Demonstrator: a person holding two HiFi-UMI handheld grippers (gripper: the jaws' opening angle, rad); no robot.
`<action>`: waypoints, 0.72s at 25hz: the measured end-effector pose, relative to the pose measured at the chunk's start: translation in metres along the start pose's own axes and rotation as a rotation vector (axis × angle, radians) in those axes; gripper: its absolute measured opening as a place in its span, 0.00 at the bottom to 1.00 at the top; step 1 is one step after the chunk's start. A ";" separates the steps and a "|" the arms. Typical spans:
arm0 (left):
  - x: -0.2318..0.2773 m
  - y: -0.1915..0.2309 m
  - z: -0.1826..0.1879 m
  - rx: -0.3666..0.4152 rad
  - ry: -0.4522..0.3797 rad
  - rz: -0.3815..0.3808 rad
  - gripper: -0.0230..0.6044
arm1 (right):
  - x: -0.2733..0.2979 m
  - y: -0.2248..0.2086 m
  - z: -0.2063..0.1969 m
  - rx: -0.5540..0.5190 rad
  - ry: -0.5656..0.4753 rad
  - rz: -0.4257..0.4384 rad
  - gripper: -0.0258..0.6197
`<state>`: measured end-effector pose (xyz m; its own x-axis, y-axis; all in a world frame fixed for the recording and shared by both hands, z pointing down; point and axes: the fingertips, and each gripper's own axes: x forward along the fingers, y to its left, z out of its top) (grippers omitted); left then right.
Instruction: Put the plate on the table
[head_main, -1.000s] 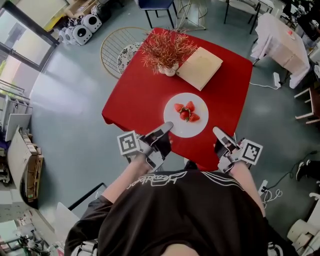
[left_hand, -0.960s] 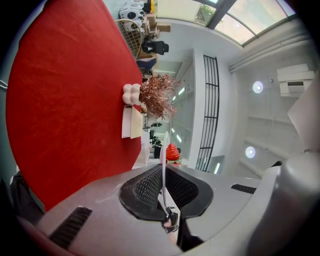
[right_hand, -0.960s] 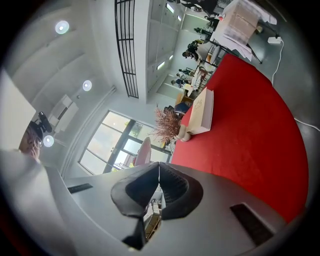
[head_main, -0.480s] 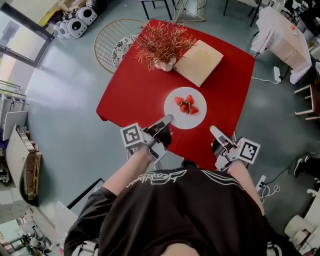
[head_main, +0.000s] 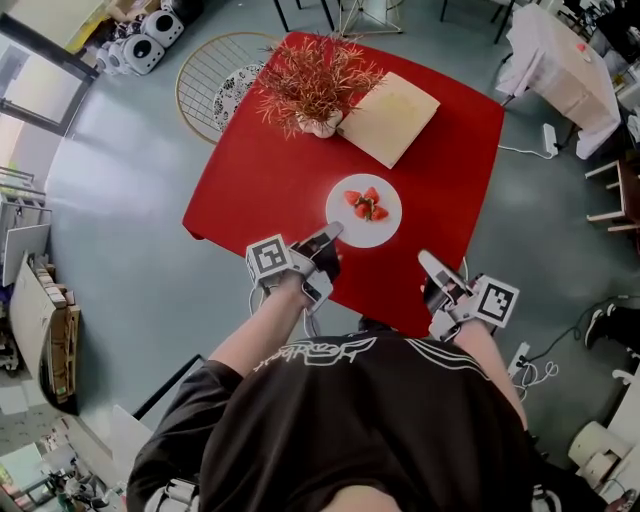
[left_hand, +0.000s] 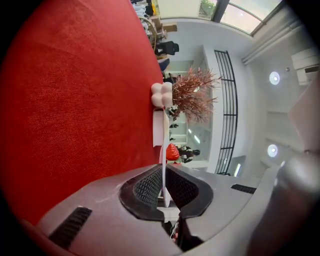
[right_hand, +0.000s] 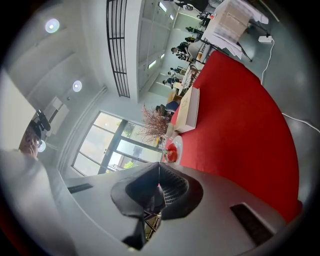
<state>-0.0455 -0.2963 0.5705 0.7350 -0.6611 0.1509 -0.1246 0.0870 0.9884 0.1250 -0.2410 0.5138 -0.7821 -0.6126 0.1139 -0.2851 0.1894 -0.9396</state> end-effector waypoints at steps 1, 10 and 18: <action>0.001 0.005 0.001 -0.003 -0.001 0.018 0.07 | 0.000 0.000 0.001 -0.003 -0.001 0.000 0.05; 0.016 0.024 0.007 -0.014 -0.014 0.088 0.07 | 0.002 -0.002 0.012 -0.004 -0.016 0.015 0.05; 0.023 0.042 0.008 -0.017 -0.014 0.169 0.07 | -0.003 -0.007 0.014 0.018 -0.020 0.000 0.05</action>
<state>-0.0386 -0.3137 0.6154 0.6954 -0.6461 0.3147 -0.2344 0.2101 0.9492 0.1371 -0.2518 0.5154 -0.7707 -0.6280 0.1074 -0.2746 0.1754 -0.9454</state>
